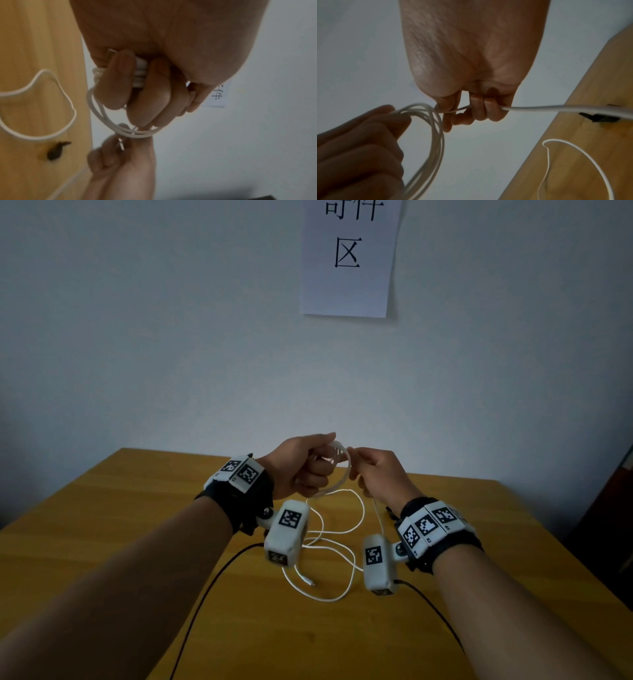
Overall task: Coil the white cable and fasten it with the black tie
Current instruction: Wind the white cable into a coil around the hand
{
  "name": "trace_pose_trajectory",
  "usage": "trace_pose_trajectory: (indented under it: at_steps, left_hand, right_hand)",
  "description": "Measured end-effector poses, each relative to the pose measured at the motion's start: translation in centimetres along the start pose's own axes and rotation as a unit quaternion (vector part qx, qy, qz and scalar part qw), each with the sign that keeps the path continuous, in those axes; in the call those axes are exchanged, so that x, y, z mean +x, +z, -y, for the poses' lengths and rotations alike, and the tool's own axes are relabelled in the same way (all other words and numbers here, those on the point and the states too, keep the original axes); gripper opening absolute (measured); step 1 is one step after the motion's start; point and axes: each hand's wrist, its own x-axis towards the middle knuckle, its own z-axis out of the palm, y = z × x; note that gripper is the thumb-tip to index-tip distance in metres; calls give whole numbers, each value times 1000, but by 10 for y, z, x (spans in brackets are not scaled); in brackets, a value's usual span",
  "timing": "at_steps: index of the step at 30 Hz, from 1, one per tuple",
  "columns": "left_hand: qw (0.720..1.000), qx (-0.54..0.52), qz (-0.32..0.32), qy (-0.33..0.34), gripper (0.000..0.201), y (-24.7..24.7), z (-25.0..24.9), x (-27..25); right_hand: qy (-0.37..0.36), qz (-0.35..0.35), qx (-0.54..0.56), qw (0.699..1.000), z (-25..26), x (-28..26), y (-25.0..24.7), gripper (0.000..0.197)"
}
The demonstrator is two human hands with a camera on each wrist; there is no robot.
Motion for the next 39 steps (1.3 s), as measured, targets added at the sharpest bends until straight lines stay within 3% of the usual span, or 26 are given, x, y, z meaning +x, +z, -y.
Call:
trace_pose_trajectory:
  at_steps: [4,8,14,15,16,19,23,27,30,33,35,37,39]
  left_hand:
    - [989,-138,30,43,38,6,-7,1]
    - [969,-225,30,95,36,15,-12,5]
    - [960,-220,-85,152,25,19,-13,12]
    - [960,-208,-105,153,42,19,-13,12]
    - [963,-181,-123,157,56,17,-13,14]
    - [973,-13,-174,148,52,15,-13,14]
    - [947,192,-232,111,54,8,-1,17]
    - [861,434,-257,62,64,2,13,16]
    - [795,552,-253,7,76,0,17,12]
    - [736,637,-229,-6,83,-2,20,12]
    - [727,654,-205,-26,89,-1,19,11]
    - [736,649,-185,-56,99,1,18,11]
    - [761,623,-165,-69,111,2,18,12]
  right_hand:
    - [32,26,32,999,3,-2,9,34]
    - [25,91,19,995,1,-6,18,26]
    - [47,183,-2,982,4,-12,25,17]
    - [51,195,-16,979,5,-12,25,18]
    - [53,204,-29,977,7,-13,24,20]
    - [64,207,-44,975,9,-14,22,23]
    - [69,205,-52,975,12,-12,19,25]
    - [46,203,-79,975,14,-10,16,22]
    - [37,188,-98,977,15,-9,14,13]
    - [25,166,-106,980,15,-8,10,10]
    - [8,149,-115,982,16,-6,7,11]
    - [-2,131,-107,986,16,-5,3,6]
    - [-14,115,-95,989,14,-3,1,13]
